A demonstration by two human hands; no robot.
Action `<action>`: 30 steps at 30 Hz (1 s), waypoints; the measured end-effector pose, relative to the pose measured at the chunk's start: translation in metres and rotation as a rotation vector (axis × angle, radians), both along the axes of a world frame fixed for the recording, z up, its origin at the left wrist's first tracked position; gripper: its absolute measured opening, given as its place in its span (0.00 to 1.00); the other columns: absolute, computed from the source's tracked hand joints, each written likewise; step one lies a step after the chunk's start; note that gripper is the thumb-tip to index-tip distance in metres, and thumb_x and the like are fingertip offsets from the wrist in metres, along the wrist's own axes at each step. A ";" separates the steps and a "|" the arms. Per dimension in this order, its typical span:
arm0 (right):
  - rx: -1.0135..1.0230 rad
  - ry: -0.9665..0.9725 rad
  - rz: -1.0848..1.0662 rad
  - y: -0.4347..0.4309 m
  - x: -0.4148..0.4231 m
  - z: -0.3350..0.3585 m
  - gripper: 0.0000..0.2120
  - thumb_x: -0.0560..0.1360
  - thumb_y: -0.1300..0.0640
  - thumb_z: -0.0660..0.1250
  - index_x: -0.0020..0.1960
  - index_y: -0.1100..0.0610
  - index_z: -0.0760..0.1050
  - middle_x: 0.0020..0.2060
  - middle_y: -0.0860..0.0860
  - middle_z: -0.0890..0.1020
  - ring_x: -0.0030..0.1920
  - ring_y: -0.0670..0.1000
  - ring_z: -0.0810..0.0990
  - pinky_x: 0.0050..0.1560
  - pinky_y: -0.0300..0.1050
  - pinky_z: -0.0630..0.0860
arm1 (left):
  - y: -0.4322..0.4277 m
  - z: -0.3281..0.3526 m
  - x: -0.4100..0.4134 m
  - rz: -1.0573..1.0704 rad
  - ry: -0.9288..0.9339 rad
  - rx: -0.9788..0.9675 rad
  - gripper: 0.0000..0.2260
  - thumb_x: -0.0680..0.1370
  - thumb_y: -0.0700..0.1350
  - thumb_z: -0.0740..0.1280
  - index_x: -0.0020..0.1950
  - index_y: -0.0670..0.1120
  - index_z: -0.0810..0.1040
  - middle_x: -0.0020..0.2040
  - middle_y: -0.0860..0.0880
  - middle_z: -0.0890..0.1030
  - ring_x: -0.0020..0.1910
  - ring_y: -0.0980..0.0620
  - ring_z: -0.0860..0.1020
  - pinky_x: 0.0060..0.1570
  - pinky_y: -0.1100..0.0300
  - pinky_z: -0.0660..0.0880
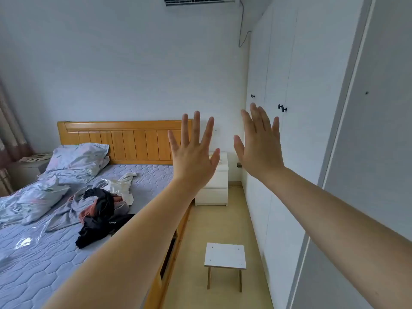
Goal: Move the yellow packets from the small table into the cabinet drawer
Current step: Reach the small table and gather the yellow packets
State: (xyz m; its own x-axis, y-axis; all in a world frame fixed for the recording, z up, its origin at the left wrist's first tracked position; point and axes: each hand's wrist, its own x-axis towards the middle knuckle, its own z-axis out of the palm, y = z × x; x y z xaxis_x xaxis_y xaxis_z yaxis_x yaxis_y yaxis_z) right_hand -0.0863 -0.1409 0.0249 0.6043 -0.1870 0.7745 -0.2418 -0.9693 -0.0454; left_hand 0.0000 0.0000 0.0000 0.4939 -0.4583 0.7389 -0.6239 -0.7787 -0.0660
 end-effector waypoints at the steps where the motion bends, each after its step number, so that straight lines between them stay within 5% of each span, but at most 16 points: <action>1: 0.016 0.020 -0.004 0.001 0.002 -0.002 0.30 0.77 0.46 0.44 0.75 0.60 0.58 0.75 0.59 0.58 0.76 0.59 0.56 0.72 0.63 0.50 | 0.000 -0.001 0.000 0.009 0.014 -0.004 0.31 0.78 0.61 0.45 0.77 0.53 0.36 0.79 0.46 0.40 0.77 0.42 0.38 0.70 0.37 0.38; 6: 0.013 0.091 0.035 0.000 0.019 -0.034 0.28 0.79 0.47 0.50 0.75 0.60 0.58 0.75 0.59 0.58 0.76 0.59 0.56 0.72 0.62 0.51 | 0.003 -0.031 0.011 0.017 0.071 -0.001 0.32 0.78 0.61 0.46 0.77 0.53 0.35 0.79 0.46 0.41 0.77 0.42 0.39 0.71 0.36 0.40; 16: 0.077 0.358 0.281 0.062 0.045 -0.126 0.29 0.79 0.45 0.47 0.75 0.60 0.57 0.76 0.58 0.57 0.76 0.58 0.53 0.73 0.61 0.49 | 0.084 -0.120 -0.012 0.321 0.345 0.109 0.32 0.81 0.60 0.50 0.77 0.53 0.35 0.78 0.47 0.36 0.76 0.44 0.35 0.70 0.39 0.36; 24: 0.049 0.462 0.545 0.193 0.034 -0.146 0.32 0.77 0.43 0.45 0.74 0.61 0.58 0.74 0.60 0.60 0.75 0.60 0.57 0.71 0.65 0.55 | 0.220 -0.133 -0.062 0.551 0.424 0.083 0.32 0.80 0.59 0.52 0.78 0.52 0.38 0.79 0.47 0.39 0.77 0.44 0.37 0.71 0.38 0.38; 30: 0.033 0.421 0.739 0.337 0.001 -0.145 0.28 0.80 0.48 0.54 0.75 0.60 0.57 0.75 0.59 0.59 0.75 0.59 0.57 0.72 0.61 0.53 | 0.365 -0.123 -0.117 0.697 0.428 0.049 0.31 0.81 0.59 0.50 0.78 0.53 0.37 0.78 0.48 0.37 0.77 0.45 0.37 0.72 0.39 0.39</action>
State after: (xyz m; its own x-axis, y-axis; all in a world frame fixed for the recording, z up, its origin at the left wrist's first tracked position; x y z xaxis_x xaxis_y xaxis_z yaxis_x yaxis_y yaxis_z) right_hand -0.0853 0.1959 -0.1205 0.8164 0.3507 0.4588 0.4500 -0.8843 -0.1247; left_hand -0.1173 0.3648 -0.1232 0.9122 0.0310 0.4085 0.0232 -0.9994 0.0239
